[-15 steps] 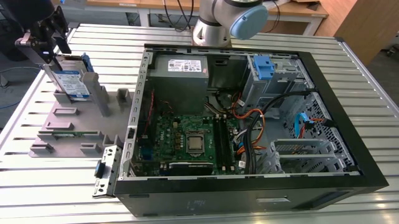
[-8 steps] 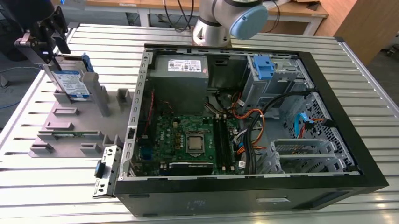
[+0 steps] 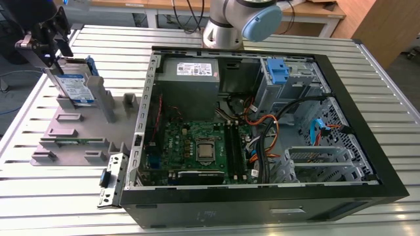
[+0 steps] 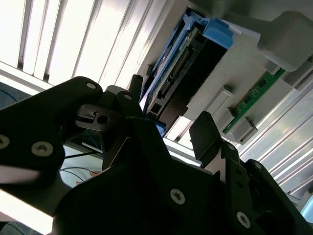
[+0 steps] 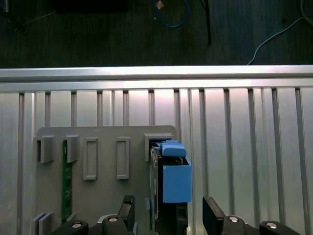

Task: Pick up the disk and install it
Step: 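Pick up the disk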

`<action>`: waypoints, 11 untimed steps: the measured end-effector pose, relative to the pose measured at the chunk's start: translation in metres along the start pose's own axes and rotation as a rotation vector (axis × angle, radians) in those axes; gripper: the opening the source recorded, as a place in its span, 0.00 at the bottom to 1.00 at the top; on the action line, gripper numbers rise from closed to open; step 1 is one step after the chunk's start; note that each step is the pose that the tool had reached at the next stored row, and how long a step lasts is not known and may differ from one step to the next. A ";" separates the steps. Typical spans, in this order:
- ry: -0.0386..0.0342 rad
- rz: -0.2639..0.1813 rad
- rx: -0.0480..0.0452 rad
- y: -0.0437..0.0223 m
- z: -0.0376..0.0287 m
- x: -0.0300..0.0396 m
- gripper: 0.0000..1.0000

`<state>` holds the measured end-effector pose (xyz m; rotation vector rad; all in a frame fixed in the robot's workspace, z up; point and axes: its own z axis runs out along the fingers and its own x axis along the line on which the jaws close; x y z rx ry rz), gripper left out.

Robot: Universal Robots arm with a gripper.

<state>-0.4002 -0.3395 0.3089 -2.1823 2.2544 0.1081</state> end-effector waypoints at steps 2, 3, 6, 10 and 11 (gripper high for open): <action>0.0006 -0.013 -0.0006 0.0000 0.0002 0.0000 0.65; 0.0008 -0.016 -0.0007 0.0000 0.0002 0.0000 0.65; 0.0008 -0.016 -0.0006 0.0000 0.0003 0.0000 0.65; 0.0008 -0.016 -0.0005 -0.0001 0.0009 -0.0009 0.65; 0.0009 -0.016 -0.0007 -0.0002 0.0011 -0.0013 0.65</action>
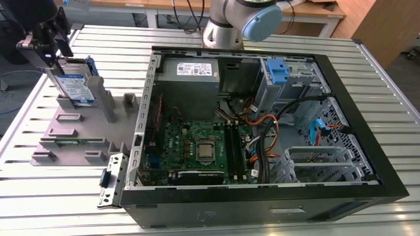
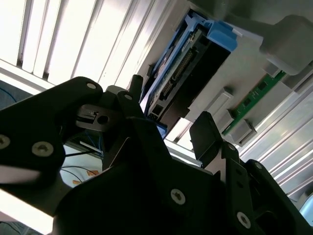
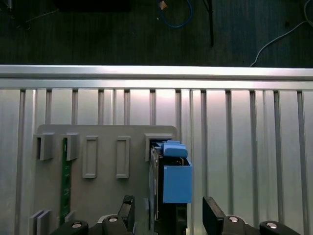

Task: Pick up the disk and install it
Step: 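Pick up the disk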

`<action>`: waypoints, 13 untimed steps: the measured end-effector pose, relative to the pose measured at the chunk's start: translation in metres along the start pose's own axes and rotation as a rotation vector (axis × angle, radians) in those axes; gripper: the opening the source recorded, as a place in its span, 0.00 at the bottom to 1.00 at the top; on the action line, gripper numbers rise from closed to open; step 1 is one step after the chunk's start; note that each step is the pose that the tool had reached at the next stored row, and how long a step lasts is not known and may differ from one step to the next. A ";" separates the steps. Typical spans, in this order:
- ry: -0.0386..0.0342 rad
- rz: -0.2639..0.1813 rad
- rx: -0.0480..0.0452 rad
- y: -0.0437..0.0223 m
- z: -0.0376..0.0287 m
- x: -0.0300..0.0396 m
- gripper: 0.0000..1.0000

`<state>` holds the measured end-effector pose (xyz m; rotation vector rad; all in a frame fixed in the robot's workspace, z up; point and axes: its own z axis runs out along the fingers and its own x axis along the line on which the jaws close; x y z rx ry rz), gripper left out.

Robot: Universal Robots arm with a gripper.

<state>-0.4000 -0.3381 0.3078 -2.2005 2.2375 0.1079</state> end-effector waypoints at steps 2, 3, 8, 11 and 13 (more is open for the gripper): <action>-0.0001 0.000 0.0003 -0.0004 0.0008 -0.0003 0.65; -0.0001 0.000 0.0002 -0.0008 0.0012 -0.0003 0.65; 0.0000 0.000 0.0001 -0.0052 0.0026 -0.0004 0.65; 0.0000 0.000 0.0001 -0.0054 0.0029 -0.0004 0.65; -0.0001 0.000 0.0002 -0.0056 0.0040 -0.0003 0.65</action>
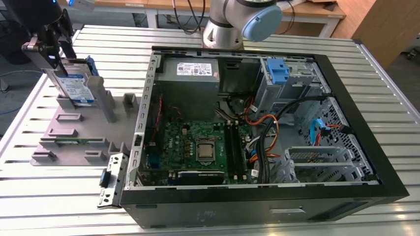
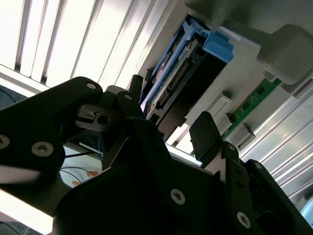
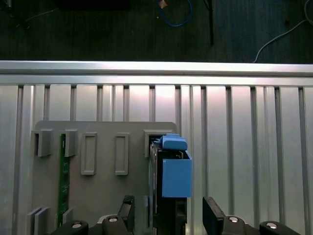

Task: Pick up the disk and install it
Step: 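Pick up the disk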

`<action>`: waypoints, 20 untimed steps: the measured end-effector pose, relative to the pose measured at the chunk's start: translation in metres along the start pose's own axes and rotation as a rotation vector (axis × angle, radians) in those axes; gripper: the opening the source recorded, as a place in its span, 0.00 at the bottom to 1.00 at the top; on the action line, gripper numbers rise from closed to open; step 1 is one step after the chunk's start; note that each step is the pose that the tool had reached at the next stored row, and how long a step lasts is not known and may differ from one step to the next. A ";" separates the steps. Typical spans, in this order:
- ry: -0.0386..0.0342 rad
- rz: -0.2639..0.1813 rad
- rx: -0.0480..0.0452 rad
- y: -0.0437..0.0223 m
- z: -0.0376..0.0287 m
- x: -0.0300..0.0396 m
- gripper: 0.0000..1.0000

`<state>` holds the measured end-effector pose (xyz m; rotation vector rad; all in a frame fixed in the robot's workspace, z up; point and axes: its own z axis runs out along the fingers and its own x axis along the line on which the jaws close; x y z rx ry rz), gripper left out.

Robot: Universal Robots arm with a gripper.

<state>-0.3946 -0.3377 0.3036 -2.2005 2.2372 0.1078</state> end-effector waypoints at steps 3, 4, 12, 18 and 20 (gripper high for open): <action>0.0002 0.000 -0.0003 0.0000 0.0000 0.0000 0.65; 0.0001 0.000 -0.0002 0.0000 0.0001 0.0000 0.65; 0.0001 0.000 -0.0001 -0.0013 0.0002 0.0000 0.65; 0.0001 0.000 -0.0001 -0.0014 0.0002 0.0000 0.65; 0.0000 0.000 -0.0001 -0.0015 0.0002 0.0000 0.64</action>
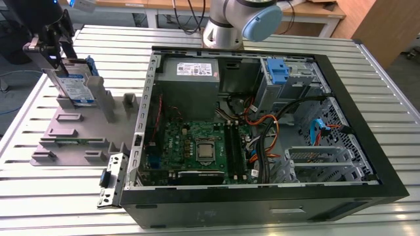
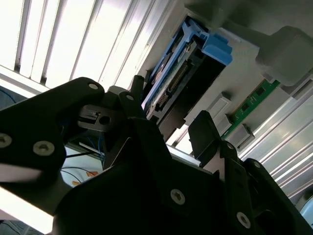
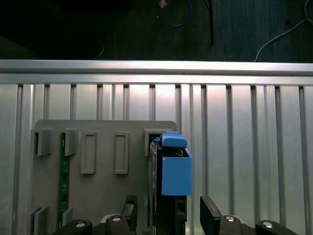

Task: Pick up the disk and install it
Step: 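Pick up the disk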

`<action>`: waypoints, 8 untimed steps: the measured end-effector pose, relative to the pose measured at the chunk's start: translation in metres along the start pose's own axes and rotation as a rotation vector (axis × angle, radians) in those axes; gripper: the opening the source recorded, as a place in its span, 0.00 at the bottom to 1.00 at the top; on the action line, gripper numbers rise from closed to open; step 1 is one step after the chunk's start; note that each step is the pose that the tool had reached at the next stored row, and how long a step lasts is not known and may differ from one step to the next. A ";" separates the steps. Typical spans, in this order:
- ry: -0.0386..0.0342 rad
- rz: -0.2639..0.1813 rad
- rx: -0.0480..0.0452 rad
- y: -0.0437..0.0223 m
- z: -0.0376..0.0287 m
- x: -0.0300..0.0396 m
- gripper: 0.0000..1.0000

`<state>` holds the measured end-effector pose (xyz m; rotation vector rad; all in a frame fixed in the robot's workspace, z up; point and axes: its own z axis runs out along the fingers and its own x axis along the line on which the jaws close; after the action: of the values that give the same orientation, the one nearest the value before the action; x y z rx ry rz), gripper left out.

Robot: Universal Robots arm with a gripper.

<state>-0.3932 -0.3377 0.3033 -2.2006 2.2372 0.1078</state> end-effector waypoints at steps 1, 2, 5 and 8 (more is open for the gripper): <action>0.0001 0.000 0.0000 0.0000 0.0000 0.0000 0.64; 0.0000 0.000 0.0000 0.0000 0.0000 0.0000 0.64; 0.0000 0.000 0.0000 -0.0001 0.0000 0.0000 0.57; 0.0000 0.000 0.0000 -0.0002 0.0000 0.0000 0.56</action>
<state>-0.3930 -0.3377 0.3033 -2.2007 2.2372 0.1078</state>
